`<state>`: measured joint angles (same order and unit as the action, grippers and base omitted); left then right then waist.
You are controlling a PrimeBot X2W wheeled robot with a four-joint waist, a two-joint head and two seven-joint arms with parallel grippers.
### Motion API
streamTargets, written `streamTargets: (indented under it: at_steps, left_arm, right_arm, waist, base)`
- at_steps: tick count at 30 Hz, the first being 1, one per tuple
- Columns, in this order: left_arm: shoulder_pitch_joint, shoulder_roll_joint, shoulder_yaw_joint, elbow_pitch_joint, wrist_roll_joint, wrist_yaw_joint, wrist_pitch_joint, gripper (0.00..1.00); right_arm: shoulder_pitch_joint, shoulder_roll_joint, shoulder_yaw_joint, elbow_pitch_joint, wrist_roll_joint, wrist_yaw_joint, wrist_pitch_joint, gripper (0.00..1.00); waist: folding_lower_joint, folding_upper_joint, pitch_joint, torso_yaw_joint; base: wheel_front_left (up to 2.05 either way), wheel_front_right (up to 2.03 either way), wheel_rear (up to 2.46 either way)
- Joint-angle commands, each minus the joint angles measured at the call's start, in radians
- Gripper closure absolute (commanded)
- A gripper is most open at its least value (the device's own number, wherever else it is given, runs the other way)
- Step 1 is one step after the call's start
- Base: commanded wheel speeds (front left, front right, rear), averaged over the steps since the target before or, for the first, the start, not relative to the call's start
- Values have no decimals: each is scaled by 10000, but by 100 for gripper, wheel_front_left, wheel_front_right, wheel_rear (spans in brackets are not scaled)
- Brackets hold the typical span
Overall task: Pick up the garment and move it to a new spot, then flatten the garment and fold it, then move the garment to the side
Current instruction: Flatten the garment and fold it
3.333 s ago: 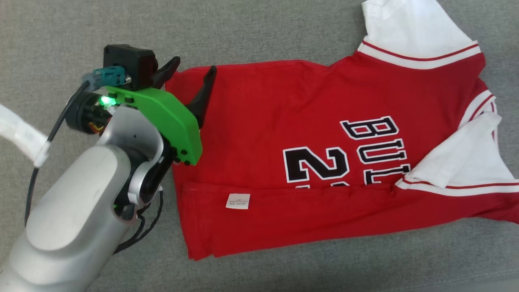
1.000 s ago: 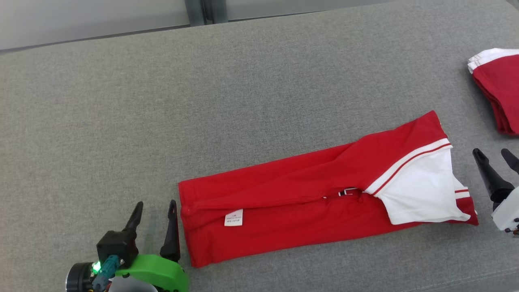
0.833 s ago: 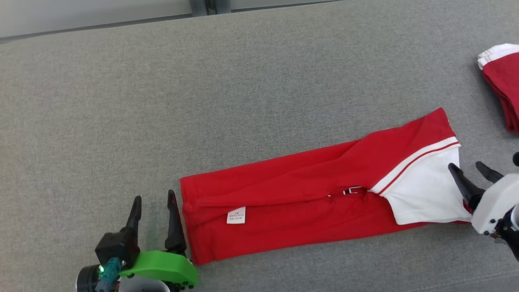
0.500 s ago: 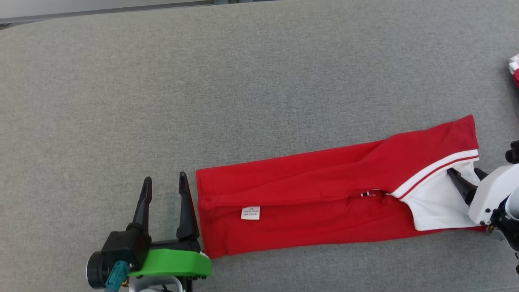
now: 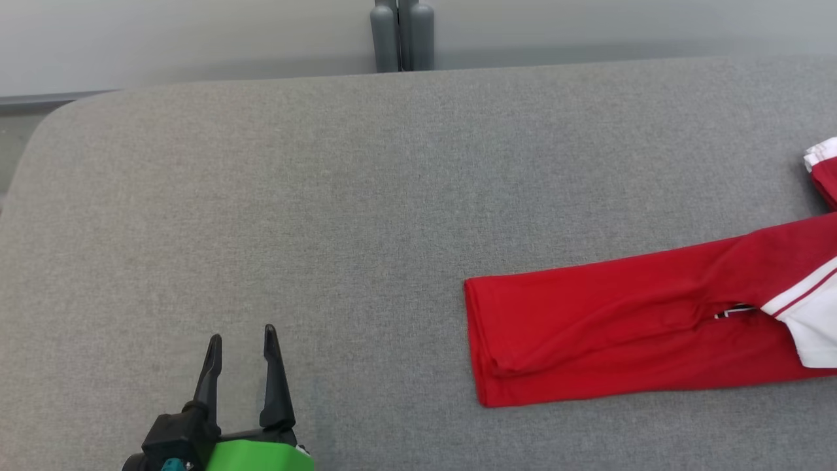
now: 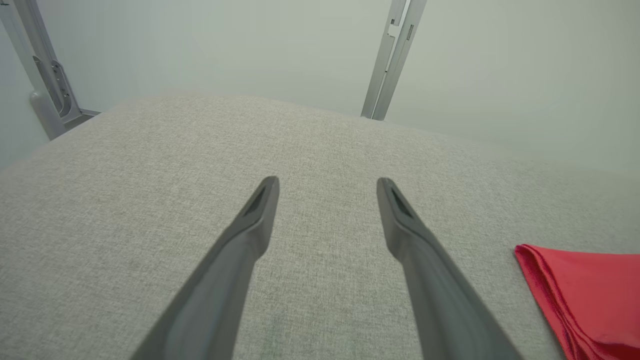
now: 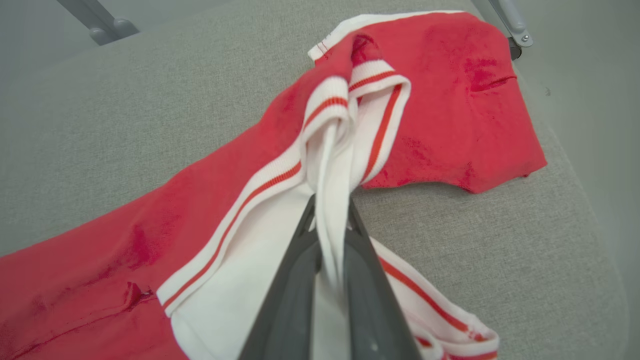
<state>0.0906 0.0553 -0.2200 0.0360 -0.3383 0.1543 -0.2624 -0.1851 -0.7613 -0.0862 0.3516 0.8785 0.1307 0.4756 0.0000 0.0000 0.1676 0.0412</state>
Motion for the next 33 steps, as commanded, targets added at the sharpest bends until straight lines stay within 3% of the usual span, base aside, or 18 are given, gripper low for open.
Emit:
streamTargets:
  at_steps: [1, 5, 9, 12, 19, 23, 26, 27, 28, 29, 33]
  left_arm:
    - [234, -19, 137, -10, 65, -56, -23, 0]
    - [541, -42, 254, -105, -136, -40, -24, 0]
    - [653, -44, 96, -137, -302, 82, -24, 0]
    - [546, -46, -128, -58, -352, 90, -23, 0]
    - [183, -40, -627, 263, -443, 185, -24, 0]
    - [294, -39, -740, 355, -491, 284, -24, 0]
    - [429, -39, -679, 358, -559, 400, -24, 0]
    - [459, -39, -612, 336, -586, 432, -25, 0]
    - [488, -39, -558, 335, -585, 457, -25, 0]
    - [516, -39, -476, 332, -611, 487, -23, 0]
    - [686, -40, -285, 424, -477, 348, -25, 0]
  right_arm:
    - [180, -2, -153, -243, -1, 2, 137, 100]
    - [546, 225, -243, -1650, -93, 2, 754, 100]
    - [672, 1401, 490, -3267, -400, 2, 1360, 100]
    - [510, 2735, 1361, -3683, -1025, 2, 1584, 100]
    - [412, 5489, 2612, -2663, -2488, 2, 539, 100]
    - [438, 6299, 2781, -1969, -2883, 2, -182, 100]
    - [348, 6546, 2843, -1524, -3107, 2, -483, 100]
    - [308, 6637, 2809, -1390, -3126, 2, -618, 94]
    - [281, 6697, 2815, -1318, -3131, 2, -724, 71]
    - [239, 6749, 2803, -1279, -3150, 2, -913, 0]
    - [380, 6875, 2837, -1780, -2814, 2, -1777, 0]
  waist:
    - [0, 0, -667, 271]
    - [0, 0, -891, 373]
    - [0, 0, -883, 341]
    - [0, 0, -814, 295]
    - [0, 0, -811, 556]
    - [0, 0, -878, 717]
    - [0, 0, -913, 814]
    - [0, 0, -932, 848]
    - [0, 0, -952, 872]
    - [0, 0, -981, 889]
    - [0, 0, -1188, 902]
  base:
    - [0, 0, 0]
    - [0, 0, 0]
    - [0, 0, 0]
    - [0, 0, 0]
    - [0, 0, 0]
    - [0, 0, 0]
    - [0, 0, 0]
    - [0, 0, 0]
    - [0, 0, 0]
    - [0, 0, 0]
    - [0, 0, 0]
